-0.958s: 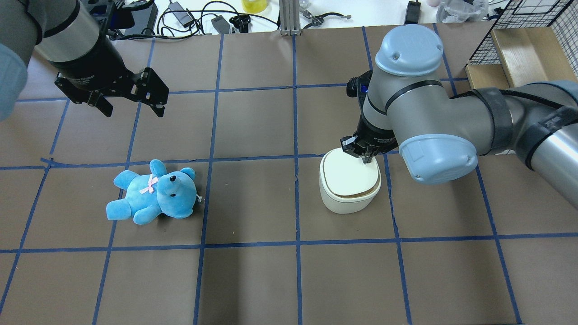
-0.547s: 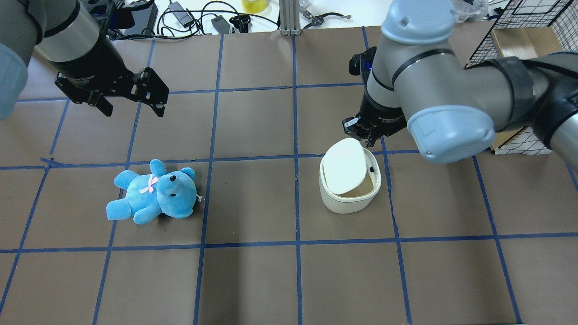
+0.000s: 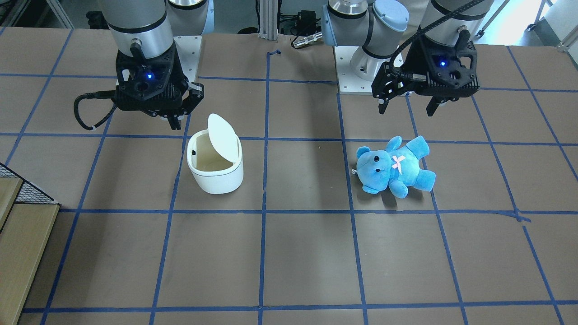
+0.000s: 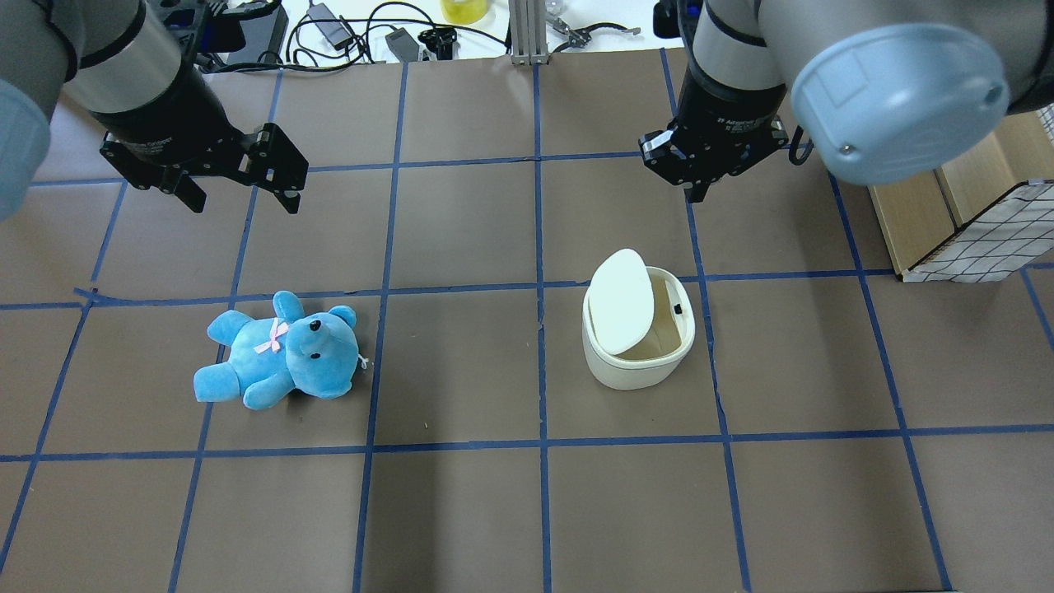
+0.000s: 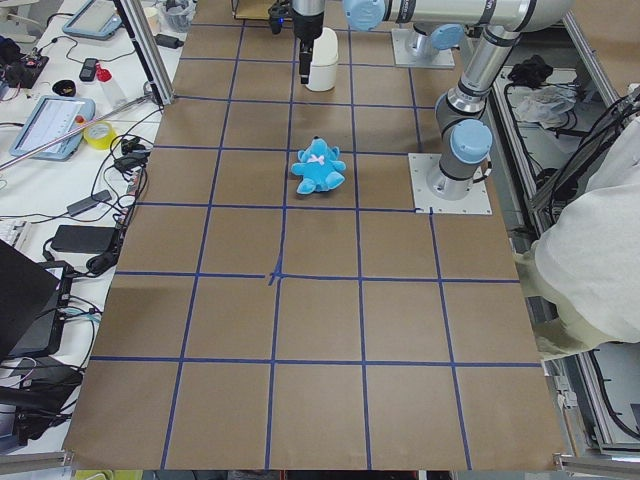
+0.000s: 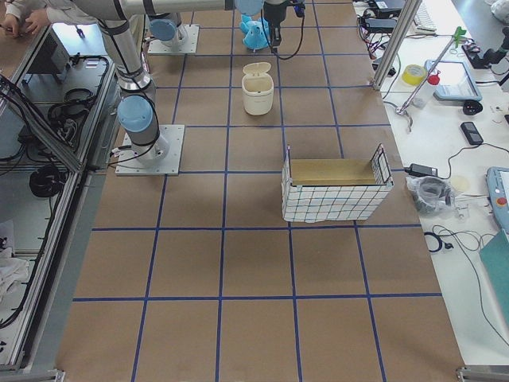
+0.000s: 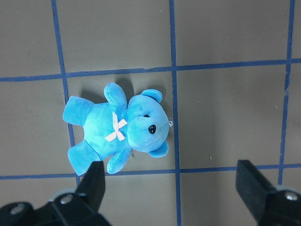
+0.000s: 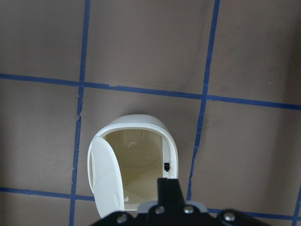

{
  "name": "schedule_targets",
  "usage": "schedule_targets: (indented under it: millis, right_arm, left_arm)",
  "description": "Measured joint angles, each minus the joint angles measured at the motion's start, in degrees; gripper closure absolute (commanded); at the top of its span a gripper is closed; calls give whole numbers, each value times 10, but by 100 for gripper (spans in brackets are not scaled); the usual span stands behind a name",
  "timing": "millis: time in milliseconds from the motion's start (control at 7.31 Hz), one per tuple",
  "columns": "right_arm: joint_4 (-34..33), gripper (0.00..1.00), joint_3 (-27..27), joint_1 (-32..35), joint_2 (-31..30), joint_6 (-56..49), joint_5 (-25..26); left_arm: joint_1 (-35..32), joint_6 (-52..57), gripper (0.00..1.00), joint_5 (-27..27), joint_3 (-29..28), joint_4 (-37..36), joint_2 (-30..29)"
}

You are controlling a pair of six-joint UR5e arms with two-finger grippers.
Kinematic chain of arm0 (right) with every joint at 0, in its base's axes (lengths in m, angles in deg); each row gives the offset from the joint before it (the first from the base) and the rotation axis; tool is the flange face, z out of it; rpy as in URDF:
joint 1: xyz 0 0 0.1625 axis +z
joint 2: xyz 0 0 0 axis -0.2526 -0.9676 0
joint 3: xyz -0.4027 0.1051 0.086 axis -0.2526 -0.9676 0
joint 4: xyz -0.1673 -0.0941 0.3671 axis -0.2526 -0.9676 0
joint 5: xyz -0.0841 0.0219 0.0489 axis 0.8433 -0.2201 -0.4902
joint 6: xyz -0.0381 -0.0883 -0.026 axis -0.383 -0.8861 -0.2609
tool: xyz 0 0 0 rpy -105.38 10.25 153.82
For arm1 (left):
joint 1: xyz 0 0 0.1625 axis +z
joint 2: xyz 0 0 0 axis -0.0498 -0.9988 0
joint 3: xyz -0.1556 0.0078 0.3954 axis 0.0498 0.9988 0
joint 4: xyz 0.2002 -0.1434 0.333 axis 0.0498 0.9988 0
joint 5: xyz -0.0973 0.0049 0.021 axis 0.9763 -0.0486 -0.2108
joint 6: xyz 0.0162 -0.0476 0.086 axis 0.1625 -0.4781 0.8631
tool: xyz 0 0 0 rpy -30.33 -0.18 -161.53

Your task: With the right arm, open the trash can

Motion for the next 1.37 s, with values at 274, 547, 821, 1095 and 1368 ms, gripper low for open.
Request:
schedule_targets:
  millis: [274,547,821,1095,1368]
  right_arm:
    - [-3,19,-26,-10,1,-22,4]
    - [0,19,-45,-63,0,-92,-1]
    - [10,21,-53,-107,-1,-149,-12]
    - [15,21,-54,-137,0,-214,-19]
    - [17,21,-54,-151,-1,-226,-30]
  left_arm:
    - [0,0,0,0,0,0,0]
    - [0,0,0,0,0,0,0]
    - [0,0,0,0,0,0,0]
    - [0,0,0,0,0,0,0]
    - [0,0,0,0,0,0,0]
